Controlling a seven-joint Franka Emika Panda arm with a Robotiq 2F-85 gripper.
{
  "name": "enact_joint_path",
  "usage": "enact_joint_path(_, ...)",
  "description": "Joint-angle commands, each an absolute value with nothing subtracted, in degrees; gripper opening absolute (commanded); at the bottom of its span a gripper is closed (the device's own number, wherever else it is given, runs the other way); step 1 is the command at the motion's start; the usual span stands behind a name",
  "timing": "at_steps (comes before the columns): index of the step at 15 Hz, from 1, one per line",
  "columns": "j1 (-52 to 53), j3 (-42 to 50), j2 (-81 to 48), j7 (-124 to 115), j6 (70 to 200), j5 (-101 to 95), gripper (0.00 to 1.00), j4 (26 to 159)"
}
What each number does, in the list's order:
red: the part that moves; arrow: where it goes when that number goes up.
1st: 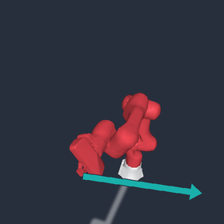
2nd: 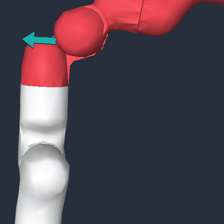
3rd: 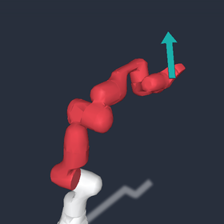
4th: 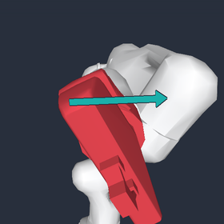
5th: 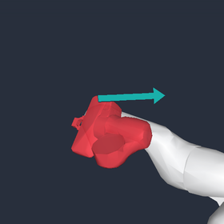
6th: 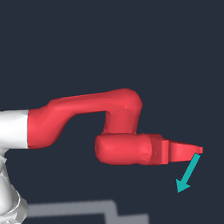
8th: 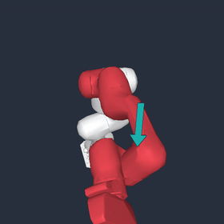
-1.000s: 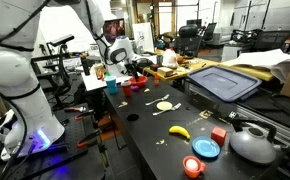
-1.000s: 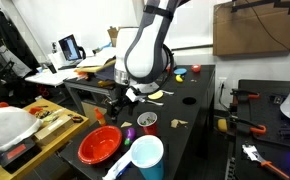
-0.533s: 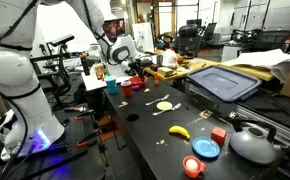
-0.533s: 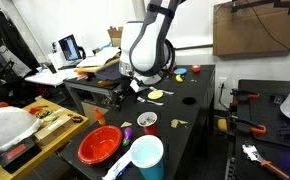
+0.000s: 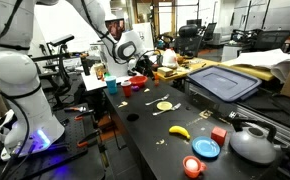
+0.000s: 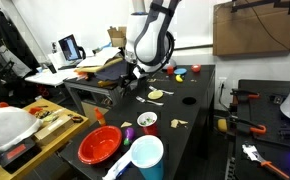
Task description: Pick up the purple eggplant toy and move it to the left of the table next to the red plate, pick up the yellow banana toy and move it to the left of the table next to the purple eggplant toy
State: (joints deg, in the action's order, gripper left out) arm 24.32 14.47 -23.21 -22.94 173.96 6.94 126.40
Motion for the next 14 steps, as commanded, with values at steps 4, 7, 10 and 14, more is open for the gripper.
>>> enact_joint_path(4,37.1,34.9,-25.1,-34.3,166.8,1.6,1.0,123.7)
enact_joint_path(7,37.3,38.7,-25.9,-39.9,158.9,-2.9,1.0,121.3)
enact_joint_path(10,32.5,36.6,-25.4,-43.4,149.8,-6.0,1.0,118.7)
enact_joint_path(14,20.0,28.7,-25.4,-43.6,141.1,-5.7,1.0,114.7)
